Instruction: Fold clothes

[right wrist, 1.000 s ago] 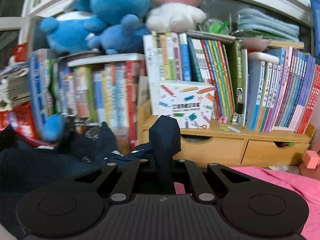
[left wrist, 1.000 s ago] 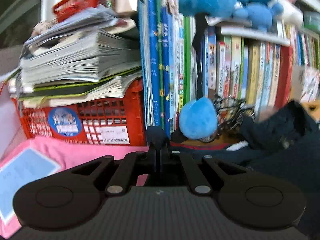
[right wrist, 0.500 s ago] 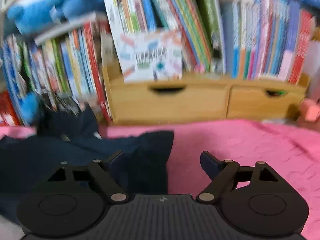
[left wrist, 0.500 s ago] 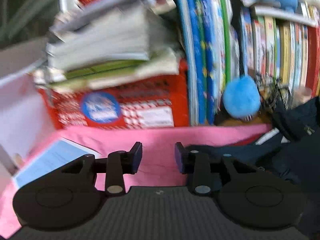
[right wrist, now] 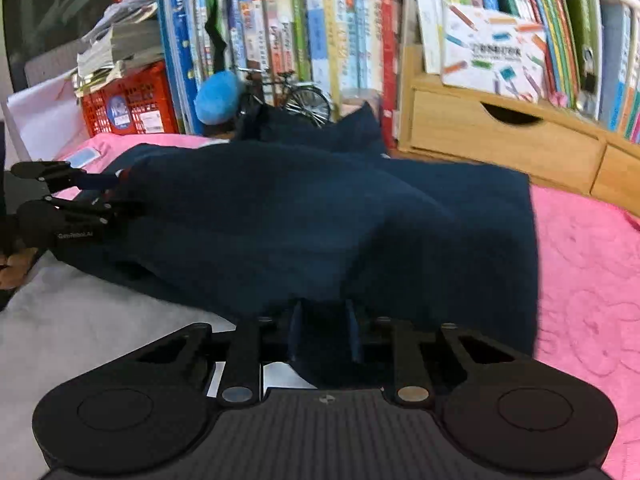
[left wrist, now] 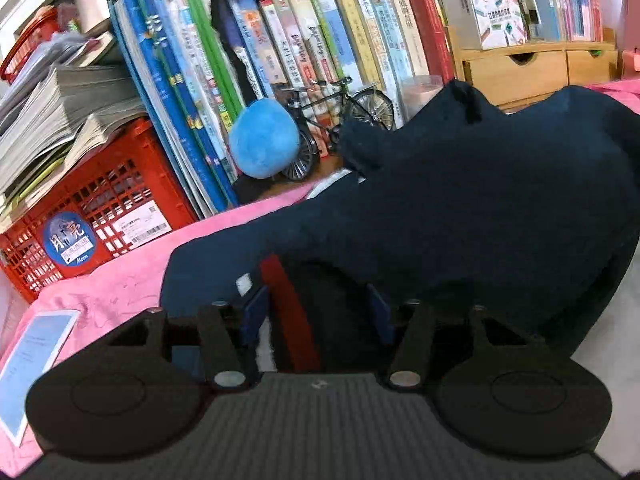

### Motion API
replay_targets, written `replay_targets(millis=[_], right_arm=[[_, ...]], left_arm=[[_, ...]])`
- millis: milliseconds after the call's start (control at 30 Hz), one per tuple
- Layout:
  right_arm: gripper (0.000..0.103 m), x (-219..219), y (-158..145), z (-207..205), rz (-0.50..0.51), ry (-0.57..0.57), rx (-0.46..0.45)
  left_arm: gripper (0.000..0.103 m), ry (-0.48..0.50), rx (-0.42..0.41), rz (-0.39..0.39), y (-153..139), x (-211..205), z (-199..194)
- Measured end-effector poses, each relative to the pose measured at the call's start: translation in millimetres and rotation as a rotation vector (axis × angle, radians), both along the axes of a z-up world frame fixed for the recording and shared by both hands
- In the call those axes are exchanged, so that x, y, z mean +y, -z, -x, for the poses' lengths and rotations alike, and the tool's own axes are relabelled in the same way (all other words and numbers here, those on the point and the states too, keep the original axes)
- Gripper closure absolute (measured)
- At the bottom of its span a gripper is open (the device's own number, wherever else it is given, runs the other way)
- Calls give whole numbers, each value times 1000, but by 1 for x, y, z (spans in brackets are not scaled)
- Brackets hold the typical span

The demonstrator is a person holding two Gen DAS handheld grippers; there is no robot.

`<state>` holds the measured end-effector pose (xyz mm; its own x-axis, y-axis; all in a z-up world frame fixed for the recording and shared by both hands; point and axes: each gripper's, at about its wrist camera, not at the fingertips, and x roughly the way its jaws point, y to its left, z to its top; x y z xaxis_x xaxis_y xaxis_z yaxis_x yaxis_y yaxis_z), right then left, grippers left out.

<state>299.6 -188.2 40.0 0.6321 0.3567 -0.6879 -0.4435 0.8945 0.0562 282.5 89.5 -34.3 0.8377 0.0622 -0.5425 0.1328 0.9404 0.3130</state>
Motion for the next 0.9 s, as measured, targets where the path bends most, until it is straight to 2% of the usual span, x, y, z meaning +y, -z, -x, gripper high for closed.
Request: replay_targets(millis=[33,67,200,233,267,333,433,567,700,833,900], right_arm=[[81,-10,1,0,22,6,-9],[81,-20,1,0,45,8,-27],[82,-57,0,10,-16,67,-27],[72,-61,-2,19,10,94,-41],[51,-63,-5,33,41,115,-72],[29,-67,-13,65,104,153,-140],[25,-79,-27,123,54,129,-241],[17,-91,-33,204,-63,120,-296],[12,-75,-18,282,-17,103,-334],[9,-49,3,350,75,38,-351],[4,-36,13,378,99,-2,-357]], left_arm=[[38,-5,-5,-14,-1,3,1],[30,-11,-12,-31,-2,6,2],[30,-33,-12,-11,-11,12,18],[30,-35,-22,-7,-14,14,26],[30,-33,-33,-6,-18,17,35],[32,-22,-56,-2,-28,22,58],[32,14,-84,2,-43,27,100],[28,48,-102,32,-55,25,174],[18,100,-129,52,-55,15,256],[17,156,-106,79,-45,3,326],[17,157,-113,50,-39,-5,355]])
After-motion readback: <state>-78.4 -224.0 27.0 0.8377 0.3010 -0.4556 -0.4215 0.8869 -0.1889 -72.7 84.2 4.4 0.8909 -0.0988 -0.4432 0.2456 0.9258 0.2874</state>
